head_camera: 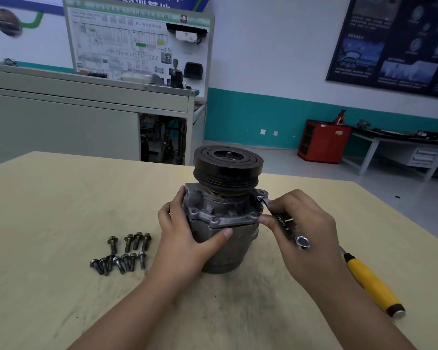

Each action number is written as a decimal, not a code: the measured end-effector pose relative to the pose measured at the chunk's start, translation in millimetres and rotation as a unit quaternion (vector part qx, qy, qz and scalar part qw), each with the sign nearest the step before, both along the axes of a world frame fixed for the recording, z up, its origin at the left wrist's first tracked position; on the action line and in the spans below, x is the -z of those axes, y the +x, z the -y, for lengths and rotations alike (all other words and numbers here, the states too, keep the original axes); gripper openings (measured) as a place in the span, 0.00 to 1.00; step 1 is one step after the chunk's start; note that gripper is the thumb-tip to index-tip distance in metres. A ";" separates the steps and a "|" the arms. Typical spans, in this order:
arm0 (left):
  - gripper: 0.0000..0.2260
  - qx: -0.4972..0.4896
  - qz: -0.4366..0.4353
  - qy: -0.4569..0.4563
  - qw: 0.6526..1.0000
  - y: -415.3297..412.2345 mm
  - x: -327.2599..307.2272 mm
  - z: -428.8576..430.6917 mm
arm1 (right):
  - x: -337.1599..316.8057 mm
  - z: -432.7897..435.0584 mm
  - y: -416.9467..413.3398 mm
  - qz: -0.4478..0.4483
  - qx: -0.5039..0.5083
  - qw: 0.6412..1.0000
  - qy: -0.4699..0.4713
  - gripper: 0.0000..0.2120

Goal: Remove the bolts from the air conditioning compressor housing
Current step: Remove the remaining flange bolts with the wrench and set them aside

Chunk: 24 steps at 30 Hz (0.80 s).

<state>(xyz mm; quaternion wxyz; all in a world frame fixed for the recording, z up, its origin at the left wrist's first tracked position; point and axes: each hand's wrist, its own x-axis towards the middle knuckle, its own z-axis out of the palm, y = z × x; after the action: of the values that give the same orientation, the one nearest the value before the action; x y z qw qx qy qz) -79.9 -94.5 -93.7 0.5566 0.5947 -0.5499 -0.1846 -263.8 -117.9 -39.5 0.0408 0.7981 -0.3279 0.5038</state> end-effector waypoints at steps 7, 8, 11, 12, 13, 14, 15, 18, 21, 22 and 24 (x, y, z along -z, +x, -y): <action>0.54 0.000 -0.014 0.012 1.000 -0.1 -2.9 -2.3 | -7.9 4.4 -22.2 0.192 -0.128 0.937 0.262 0.10; 0.54 0.001 -0.014 0.012 1.000 0.2 -2.6 -2.3 | -8.2 5.8 -24.7 0.208 -0.143 0.926 0.279 0.11; 0.54 0.002 -0.010 0.012 1.000 0.6 -2.1 -1.8 | -5.2 11.6 -29.9 0.251 -0.163 0.900 0.316 0.15; 0.54 0.001 -0.010 0.011 1.000 0.7 -1.9 -1.5 | -3.2 14.2 -30.9 0.266 -0.168 0.891 0.327 0.15; 0.54 0.001 -0.010 0.011 1.000 0.8 -1.8 -1.2 | -1.3 16.6 -31.2 0.282 -0.178 0.880 0.337 0.15; 0.54 0.001 -0.011 0.010 1.000 1.2 -1.6 -0.9 | 1.0 19.2 -31.0 0.301 -0.192 0.867 0.348 0.13; 0.54 0.000 -0.011 0.011 1.000 1.3 -1.5 -0.7 | 3.2 21.8 -30.7 0.320 -0.209 0.851 0.361 0.11; 0.54 0.000 -0.011 0.012 1.000 1.0 -1.6 -0.5 | 8.1 30.1 -29.8 0.362 -0.241 0.809 0.396 0.11; 0.54 -0.001 -0.010 0.009 1.000 1.0 -1.6 -0.3 | 8.7 39.1 -27.7 0.391 -0.247 0.782 0.418 0.11; 0.54 -0.001 -0.008 0.009 1.000 1.1 -1.4 -0.2 | 7.8 42.2 -26.4 0.398 -0.240 0.779 0.422 0.11; 0.54 -0.002 -0.007 0.011 1.000 1.5 -1.0 0.2 | 5.4 48.1 -22.2 0.411 -0.219 0.775 0.427 0.09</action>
<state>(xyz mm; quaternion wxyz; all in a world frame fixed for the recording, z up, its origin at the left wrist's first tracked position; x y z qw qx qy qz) -78.4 -94.7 -92.7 0.5544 0.6002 -0.5430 -0.1937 -285.9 -166.0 -44.9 -0.5541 0.5012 -0.3111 0.5874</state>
